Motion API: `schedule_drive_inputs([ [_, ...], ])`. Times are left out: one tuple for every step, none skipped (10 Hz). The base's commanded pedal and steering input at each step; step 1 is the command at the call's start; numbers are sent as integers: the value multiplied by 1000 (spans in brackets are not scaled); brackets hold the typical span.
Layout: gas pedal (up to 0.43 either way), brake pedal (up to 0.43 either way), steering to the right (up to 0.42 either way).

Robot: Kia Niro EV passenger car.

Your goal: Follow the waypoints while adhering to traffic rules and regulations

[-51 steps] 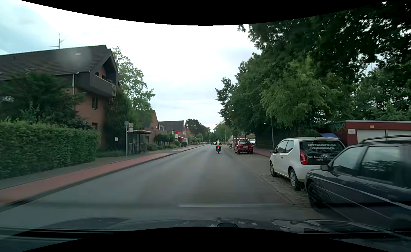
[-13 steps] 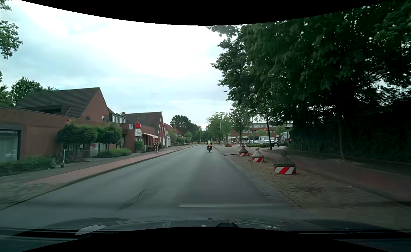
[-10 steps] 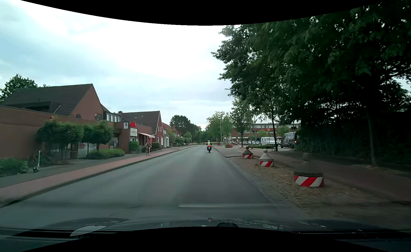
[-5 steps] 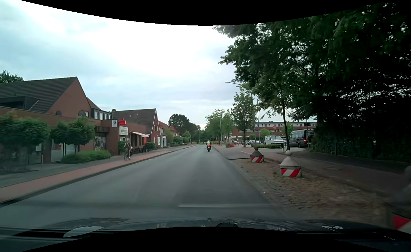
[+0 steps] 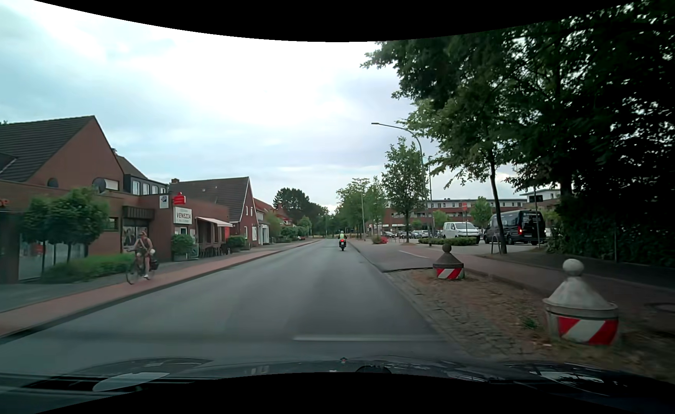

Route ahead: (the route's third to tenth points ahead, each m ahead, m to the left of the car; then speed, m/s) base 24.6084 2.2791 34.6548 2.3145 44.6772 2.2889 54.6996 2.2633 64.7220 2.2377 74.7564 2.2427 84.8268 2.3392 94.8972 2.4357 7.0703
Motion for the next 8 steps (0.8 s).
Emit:
schedule_drive_inputs([
  [138, 0, 1],
  [130, 0, 0],
  [130, 0, 0],
  [130, 0, -1],
  [130, 0, -2],
  [130, 0, -4],
  [130, 0, -6],
  [130, 0, -9],
])
